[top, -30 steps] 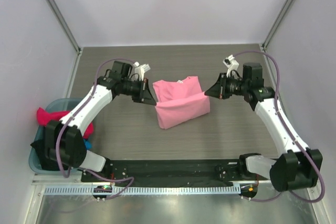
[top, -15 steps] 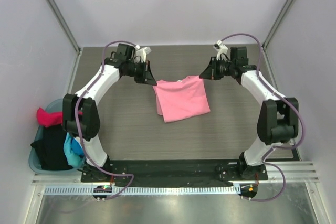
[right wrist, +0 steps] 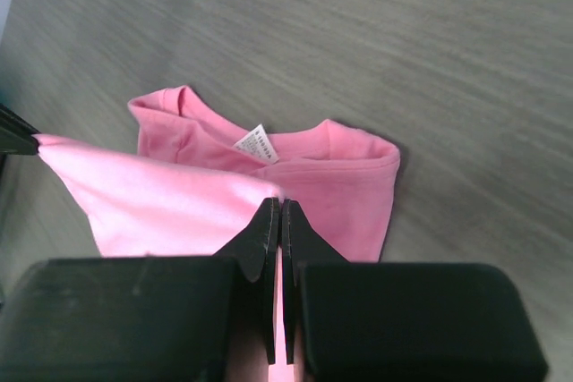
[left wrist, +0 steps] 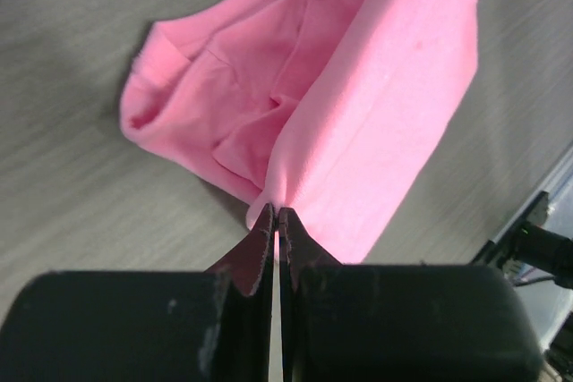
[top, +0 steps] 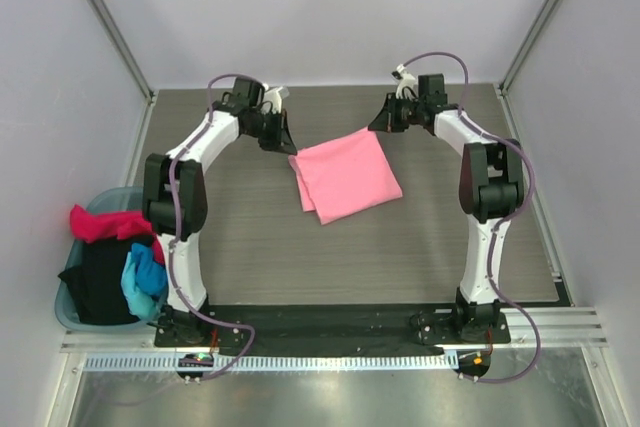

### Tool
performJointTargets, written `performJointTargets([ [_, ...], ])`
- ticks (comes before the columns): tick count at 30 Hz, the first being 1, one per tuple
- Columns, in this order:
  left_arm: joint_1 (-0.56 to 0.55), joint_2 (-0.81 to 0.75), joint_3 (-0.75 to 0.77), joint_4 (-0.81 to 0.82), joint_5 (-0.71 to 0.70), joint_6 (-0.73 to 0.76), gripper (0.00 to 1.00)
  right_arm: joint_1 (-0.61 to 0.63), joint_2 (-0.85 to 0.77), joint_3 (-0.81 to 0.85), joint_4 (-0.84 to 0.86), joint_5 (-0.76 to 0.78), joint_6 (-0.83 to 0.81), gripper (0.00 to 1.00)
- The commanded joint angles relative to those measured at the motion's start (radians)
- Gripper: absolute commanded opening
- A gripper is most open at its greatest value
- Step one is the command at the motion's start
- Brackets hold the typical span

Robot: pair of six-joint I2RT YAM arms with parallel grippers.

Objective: Fold and stack the t-shirts
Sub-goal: Fold the tshirt, then neatly place the folded tshirt to the corner

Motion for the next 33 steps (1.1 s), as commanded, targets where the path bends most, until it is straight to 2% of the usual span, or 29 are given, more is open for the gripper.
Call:
performJointTargets([
  [1, 0.007, 0.067, 0.103, 0.012, -0.063, 0.041, 0.0, -0.003, 0.042, 0.103, 0.064, 0.013, 0.002, 0.01],
  [8, 0.01, 0.124, 0.159, 0.01, -0.122, 0.014, 0.0, 0.015, 0.199, 0.291, 0.077, 0.009, 0.04, 0.01],
  [15, 0.015, 0.196, 0.24, 0.033, -0.27, -0.012, 0.01, 0.047, 0.332, 0.442, 0.129, 0.035, 0.079, 0.03],
  [16, 0.015, 0.211, 0.261, 0.034, -0.297, -0.009, 0.09, 0.053, 0.348, 0.456, 0.149, 0.041, 0.08, 0.07],
  [17, 0.016, 0.225, 0.305, 0.03, -0.33, -0.006, 0.33, 0.059, 0.351, 0.482, 0.159, 0.041, 0.082, 0.31],
  [18, 0.013, 0.239, 0.33, 0.022, -0.423, -0.002, 0.42, 0.066, 0.349, 0.499, 0.165, 0.052, 0.079, 0.41],
  [19, 0.012, 0.235, 0.349, 0.018, -0.468, 0.0, 0.56, 0.066, 0.325, 0.514, 0.163, 0.103, 0.077, 0.48],
  [20, 0.01, 0.218, 0.358, 0.028, -0.51, 0.0, 0.6, 0.064, 0.305, 0.513, 0.162, 0.134, 0.074, 0.62],
  [23, 0.001, 0.144, 0.36, 0.028, -0.574, 0.029, 0.67, 0.018, 0.239, 0.502, 0.122, 0.15, 0.062, 0.69],
  [24, -0.004, 0.13, 0.355, 0.027, -0.571, 0.043, 0.67, 0.001, 0.228, 0.493, 0.111, 0.118, 0.071, 0.7],
  [26, -0.011, 0.106, 0.353, 0.004, -0.477, 0.069, 0.66, -0.034, 0.222, 0.49, 0.053, 0.014, 0.074, 0.75],
  [28, -0.022, 0.104, 0.352, -0.019, -0.382, 0.087, 0.63, -0.088, 0.231, 0.49, -0.023, -0.043, 0.071, 0.75],
  [29, -0.028, 0.107, 0.352, -0.033, -0.263, 0.101, 0.58, -0.097, 0.237, 0.484, -0.041, -0.083, 0.065, 0.75],
  [31, -0.05, 0.109, 0.34, -0.067, -0.173, 0.13, 0.52, -0.141, 0.24, 0.467, -0.08, -0.154, 0.05, 0.73],
  [33, -0.071, 0.113, 0.312, -0.082, -0.052, 0.141, 0.4, -0.157, 0.234, 0.433, -0.094, -0.203, 0.028, 0.67],
])
